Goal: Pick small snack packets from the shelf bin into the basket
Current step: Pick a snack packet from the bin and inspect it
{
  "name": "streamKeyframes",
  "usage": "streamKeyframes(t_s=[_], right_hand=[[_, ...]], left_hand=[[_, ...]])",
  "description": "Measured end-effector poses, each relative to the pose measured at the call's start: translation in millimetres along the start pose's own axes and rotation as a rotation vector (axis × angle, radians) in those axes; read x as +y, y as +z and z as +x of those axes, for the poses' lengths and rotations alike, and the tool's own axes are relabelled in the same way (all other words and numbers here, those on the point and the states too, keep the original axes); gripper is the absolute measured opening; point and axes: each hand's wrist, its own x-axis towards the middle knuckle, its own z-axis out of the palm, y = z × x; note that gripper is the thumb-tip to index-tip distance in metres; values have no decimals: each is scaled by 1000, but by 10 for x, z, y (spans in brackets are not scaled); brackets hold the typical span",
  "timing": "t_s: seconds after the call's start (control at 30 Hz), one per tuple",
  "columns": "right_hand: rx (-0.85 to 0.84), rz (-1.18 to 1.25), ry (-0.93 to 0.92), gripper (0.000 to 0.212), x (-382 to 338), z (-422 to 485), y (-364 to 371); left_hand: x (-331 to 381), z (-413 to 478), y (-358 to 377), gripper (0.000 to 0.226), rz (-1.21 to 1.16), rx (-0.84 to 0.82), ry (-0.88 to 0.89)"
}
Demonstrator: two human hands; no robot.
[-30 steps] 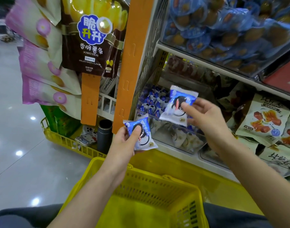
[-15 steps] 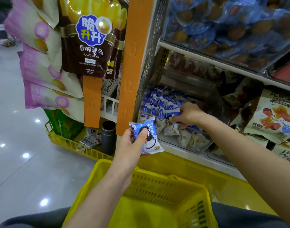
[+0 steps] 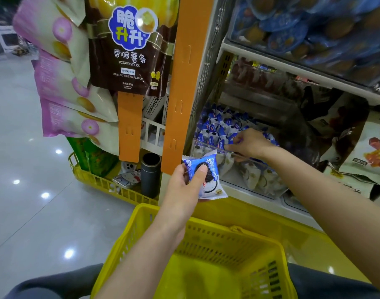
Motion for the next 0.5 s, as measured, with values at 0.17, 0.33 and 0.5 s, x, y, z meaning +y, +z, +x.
streamKeyframes(t_s=[0.17,0.33,0.5], right_hand=[[-78,34,-7,26,30,-37,-19],[123,51,-2,35,19,-195,-77],[358,329,-360,13,6,-891,40]], left_hand=[[-16,17,16,19,8,13,-8],[-74,-1,73,19,24,4,-13],[-173,-18,100,17,88,-6,-23]])
